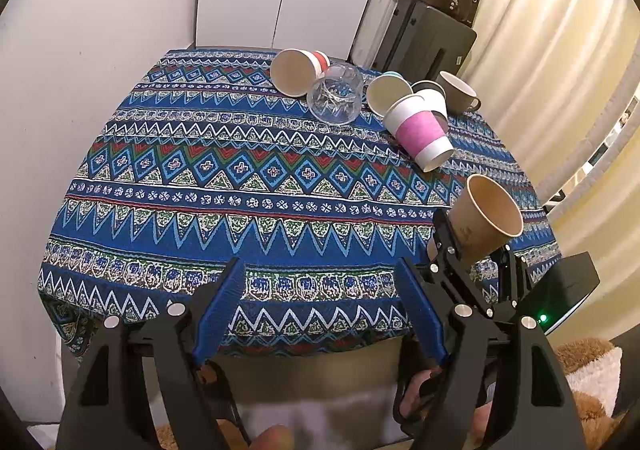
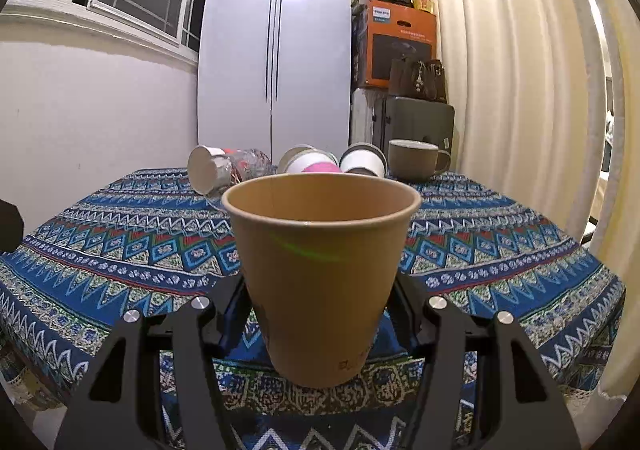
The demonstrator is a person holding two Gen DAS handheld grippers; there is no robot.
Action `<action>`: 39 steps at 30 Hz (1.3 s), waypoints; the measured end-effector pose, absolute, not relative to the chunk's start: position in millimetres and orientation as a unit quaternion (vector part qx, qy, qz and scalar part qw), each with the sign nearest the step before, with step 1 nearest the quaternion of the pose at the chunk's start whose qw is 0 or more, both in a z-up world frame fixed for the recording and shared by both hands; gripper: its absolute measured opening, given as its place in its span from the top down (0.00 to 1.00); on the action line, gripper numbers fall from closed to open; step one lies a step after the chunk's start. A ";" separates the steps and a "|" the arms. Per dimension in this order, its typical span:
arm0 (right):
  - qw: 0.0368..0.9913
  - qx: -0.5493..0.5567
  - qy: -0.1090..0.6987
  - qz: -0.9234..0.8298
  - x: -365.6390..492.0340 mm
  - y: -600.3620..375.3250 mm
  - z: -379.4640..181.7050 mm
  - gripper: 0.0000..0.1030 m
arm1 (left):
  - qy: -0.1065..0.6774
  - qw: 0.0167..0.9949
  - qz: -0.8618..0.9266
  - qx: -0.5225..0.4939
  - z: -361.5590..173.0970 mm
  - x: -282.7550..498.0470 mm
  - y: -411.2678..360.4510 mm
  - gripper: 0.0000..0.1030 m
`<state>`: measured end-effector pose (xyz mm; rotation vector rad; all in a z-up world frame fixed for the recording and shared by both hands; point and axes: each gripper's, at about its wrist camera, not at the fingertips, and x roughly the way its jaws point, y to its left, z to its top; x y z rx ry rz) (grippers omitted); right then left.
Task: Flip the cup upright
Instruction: 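Lower the upright tan cup onto the cloth with the right gripper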
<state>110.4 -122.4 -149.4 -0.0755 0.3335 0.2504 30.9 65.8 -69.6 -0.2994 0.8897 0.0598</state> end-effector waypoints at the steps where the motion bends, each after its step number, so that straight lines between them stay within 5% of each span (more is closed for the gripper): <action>1: 0.977 -0.037 0.169 0.126 111.9 -122.8 -150.8 0.42 | 0.431 0.891 0.028 -0.142 -70.9 31.6 64.6 0.27; 6: 0.978 -0.040 0.163 0.124 111.9 -122.2 -151.9 0.40 | 0.434 0.890 0.025 -0.136 -73.1 32.5 60.9 0.27; 11: 0.979 -0.037 0.162 0.118 108.0 -123.5 -152.9 0.18 | 0.434 0.890 0.025 -0.138 -73.1 31.9 61.9 0.27; 22: 0.980 -0.037 0.157 0.120 95.6 -130.3 -138.9 0.07 | 0.432 0.892 0.028 -0.132 -69.4 30.0 59.5 0.27; 39: 0.971 -0.025 0.202 0.126 51.6 -195.5 -64.8 0.07 | 0.401 0.909 0.010 -0.111 -51.4 17.9 38.8 0.27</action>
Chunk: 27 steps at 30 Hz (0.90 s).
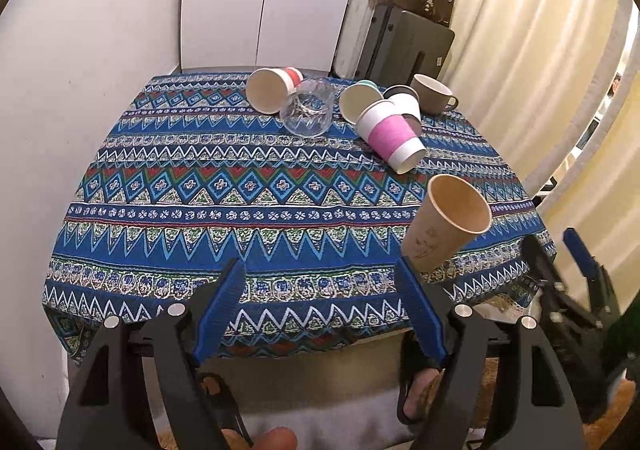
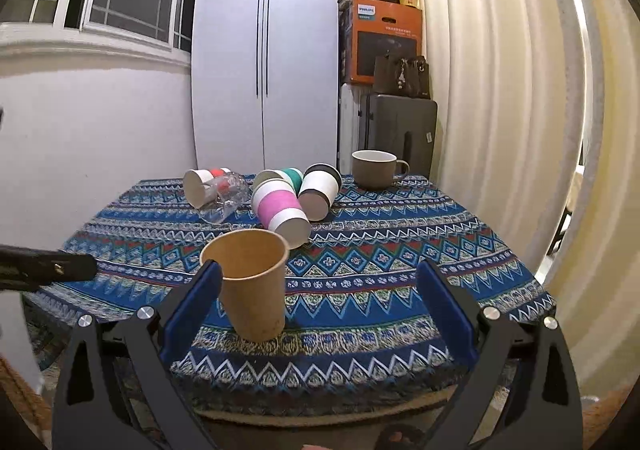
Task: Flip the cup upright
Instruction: 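Lower the upright tan cup onto the cloth with the right gripper, then open the right gripper and withdraw it from the tan cup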
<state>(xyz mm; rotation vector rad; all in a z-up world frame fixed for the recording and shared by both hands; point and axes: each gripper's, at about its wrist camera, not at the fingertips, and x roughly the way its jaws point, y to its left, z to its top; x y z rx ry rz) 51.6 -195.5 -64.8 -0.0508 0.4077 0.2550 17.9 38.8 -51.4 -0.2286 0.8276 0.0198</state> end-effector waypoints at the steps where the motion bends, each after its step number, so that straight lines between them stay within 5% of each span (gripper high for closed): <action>1: 0.970 -0.025 0.207 0.128 50.7 -197.7 -62.7 0.07 | 0.399 0.910 0.009 -0.110 -50.7 17.0 37.6 0.27; 18: 0.968 -0.028 0.148 0.202 15.1 -252.2 16.5 0.07 | 0.345 0.934 -0.009 -0.088 -23.9 -27.1 -4.1 0.27; 27: 0.956 -0.021 0.193 0.219 23.9 -269.4 -10.6 0.07 | 0.342 0.937 -0.017 -0.063 -24.7 -31.9 -24.8 0.27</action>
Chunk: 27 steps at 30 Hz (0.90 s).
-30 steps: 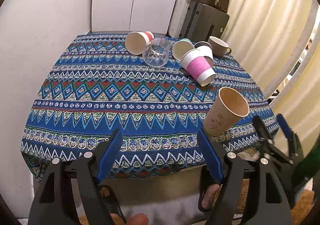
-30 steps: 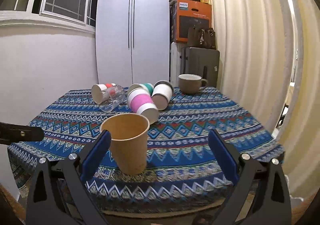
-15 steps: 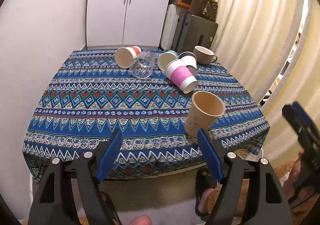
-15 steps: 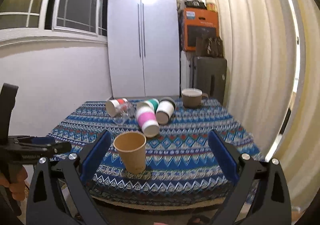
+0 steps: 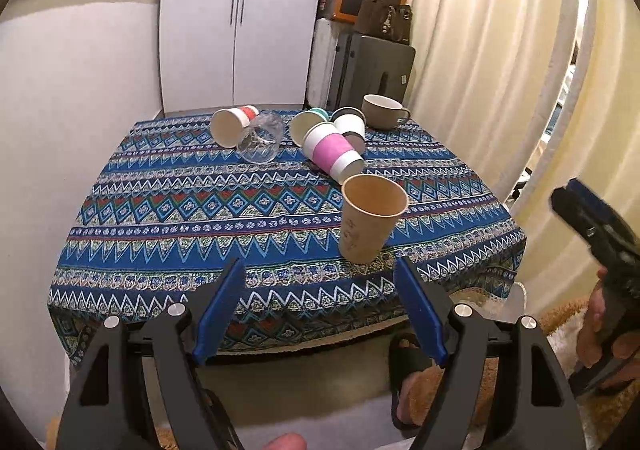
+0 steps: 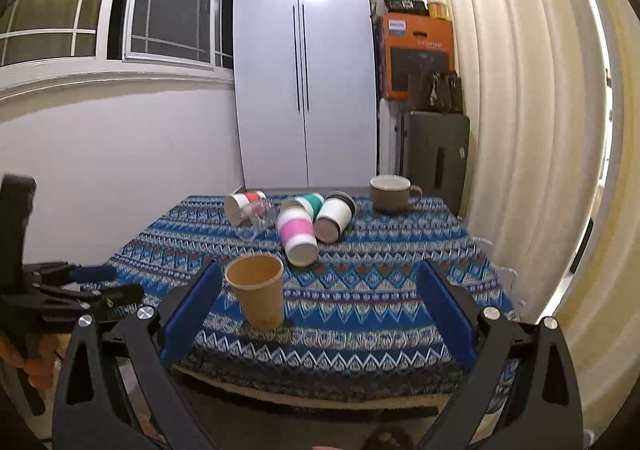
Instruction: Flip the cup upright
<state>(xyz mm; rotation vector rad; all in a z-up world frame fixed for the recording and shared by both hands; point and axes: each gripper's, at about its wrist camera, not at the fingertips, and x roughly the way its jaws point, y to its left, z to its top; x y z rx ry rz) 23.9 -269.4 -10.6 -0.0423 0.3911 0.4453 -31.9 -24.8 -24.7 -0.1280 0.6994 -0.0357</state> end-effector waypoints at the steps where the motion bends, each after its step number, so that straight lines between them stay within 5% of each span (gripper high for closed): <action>1: 0.956 -0.021 0.197 0.216 24.9 -270.2 -13.3 0.07 | 0.343 0.937 -0.019 -0.060 -25.1 -31.3 -27.0 0.27; 27: 0.949 -0.041 0.206 0.234 23.5 -259.4 -18.8 0.07 | 0.336 0.941 -0.010 -0.044 -24.6 -35.6 -32.7 0.27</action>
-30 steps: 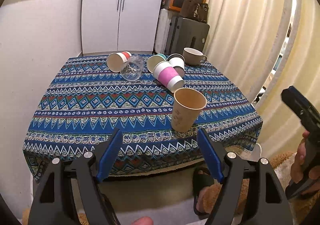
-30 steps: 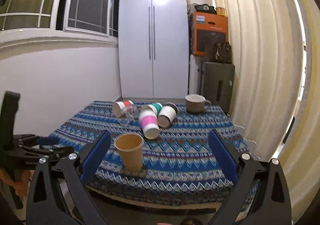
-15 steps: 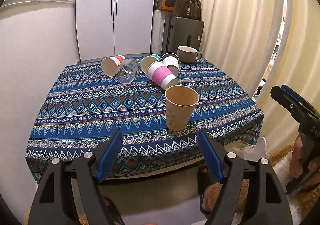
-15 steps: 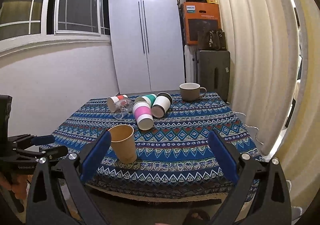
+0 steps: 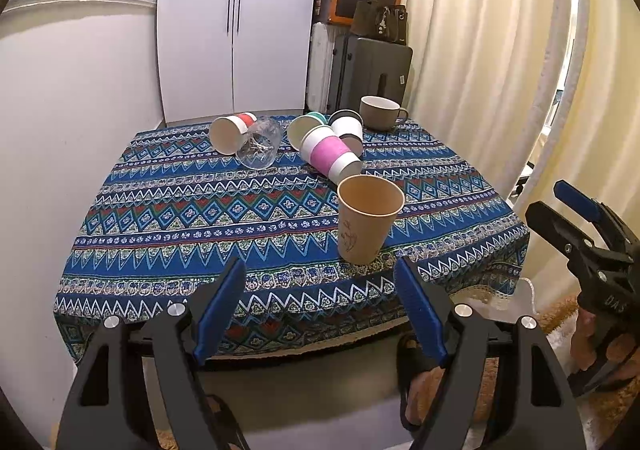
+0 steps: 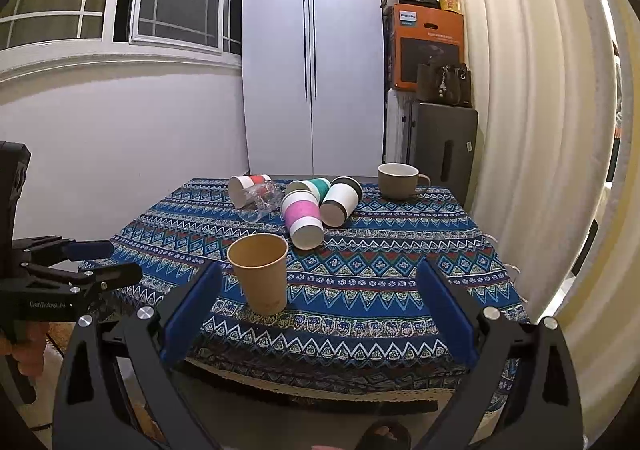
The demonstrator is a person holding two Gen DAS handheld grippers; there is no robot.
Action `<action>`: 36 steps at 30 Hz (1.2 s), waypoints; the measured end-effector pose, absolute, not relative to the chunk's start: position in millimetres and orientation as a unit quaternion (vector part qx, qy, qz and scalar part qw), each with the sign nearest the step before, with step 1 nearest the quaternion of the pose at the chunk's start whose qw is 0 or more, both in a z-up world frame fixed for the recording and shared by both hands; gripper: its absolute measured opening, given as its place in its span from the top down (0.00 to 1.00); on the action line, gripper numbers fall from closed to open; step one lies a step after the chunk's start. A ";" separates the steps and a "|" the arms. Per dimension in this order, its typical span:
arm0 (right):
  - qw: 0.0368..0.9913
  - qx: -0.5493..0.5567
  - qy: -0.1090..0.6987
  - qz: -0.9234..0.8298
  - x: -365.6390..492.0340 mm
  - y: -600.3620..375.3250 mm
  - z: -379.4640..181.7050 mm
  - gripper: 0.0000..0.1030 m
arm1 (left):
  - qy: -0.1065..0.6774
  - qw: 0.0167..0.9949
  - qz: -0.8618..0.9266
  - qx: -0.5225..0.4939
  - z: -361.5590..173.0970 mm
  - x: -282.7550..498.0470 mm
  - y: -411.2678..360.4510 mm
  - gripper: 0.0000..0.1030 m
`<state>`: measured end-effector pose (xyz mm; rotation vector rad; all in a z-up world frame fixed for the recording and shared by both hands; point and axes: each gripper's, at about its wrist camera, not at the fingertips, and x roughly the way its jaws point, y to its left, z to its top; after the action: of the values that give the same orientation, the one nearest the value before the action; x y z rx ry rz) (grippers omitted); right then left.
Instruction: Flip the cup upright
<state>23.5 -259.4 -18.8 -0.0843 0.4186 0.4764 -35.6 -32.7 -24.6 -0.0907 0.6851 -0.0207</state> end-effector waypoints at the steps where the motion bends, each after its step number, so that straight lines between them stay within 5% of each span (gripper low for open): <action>1: 0.949 -0.041 0.207 0.235 23.8 -259.4 -19.3 0.07 | 0.335 0.941 -0.011 -0.045 -24.5 -36.0 -32.8 0.27; 36: 0.941 -0.048 0.221 0.250 26.1 -255.1 -24.2 0.07 | 0.338 0.940 -0.011 -0.042 -25.4 -35.0 -34.4 0.27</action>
<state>26.1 -255.1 -24.2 -0.0983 0.4506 0.5102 -35.0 -34.4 -25.4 -0.0865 0.6905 -0.0234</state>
